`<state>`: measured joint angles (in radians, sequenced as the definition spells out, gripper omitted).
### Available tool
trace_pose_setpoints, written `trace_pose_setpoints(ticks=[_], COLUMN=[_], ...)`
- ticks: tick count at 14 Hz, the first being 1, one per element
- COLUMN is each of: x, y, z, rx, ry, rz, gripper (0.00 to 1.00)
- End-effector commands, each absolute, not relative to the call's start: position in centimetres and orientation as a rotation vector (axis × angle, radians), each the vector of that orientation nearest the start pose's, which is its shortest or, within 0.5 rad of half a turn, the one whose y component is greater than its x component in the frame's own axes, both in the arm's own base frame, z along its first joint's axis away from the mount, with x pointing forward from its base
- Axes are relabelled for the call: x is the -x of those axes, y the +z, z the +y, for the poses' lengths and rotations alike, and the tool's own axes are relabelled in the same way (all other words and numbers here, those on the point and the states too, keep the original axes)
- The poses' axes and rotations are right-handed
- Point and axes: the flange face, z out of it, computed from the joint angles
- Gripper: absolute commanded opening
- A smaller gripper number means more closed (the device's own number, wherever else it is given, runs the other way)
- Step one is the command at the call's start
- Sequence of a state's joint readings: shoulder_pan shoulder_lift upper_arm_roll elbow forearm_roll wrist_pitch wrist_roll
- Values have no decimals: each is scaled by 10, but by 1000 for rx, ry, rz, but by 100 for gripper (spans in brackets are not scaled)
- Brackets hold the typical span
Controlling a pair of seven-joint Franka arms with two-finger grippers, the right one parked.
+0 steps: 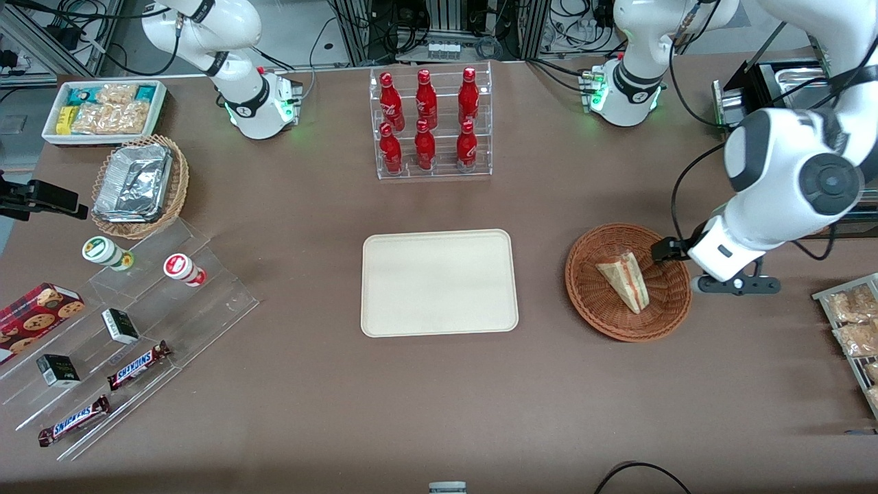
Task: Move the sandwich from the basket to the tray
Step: 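Move the left gripper over the wicker basket above the sandwich, then lower the open left gripper around the wrapped sandwich and close it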
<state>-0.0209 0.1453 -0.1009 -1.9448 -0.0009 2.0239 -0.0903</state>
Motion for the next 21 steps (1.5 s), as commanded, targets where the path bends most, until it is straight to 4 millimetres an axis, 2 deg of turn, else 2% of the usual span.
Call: trace_pose_setpoints(ticks=[1, 4, 5, 7, 11, 13, 21], x=[-559, -538, -535, -534, -535, -534, -534], y=[378, 356, 352, 349, 328, 321, 280], z=[-72, -74, -82, -97, -114, -121, -120], rx=[3159, 3153, 3142, 3105, 3052, 3040, 3005], ry=[43, -73, -75, -74, -64, -46, 54], rz=[-66, -301, -432, -678, -916, -940, -939], gripper=[100, 100, 100, 100, 100, 100, 100])
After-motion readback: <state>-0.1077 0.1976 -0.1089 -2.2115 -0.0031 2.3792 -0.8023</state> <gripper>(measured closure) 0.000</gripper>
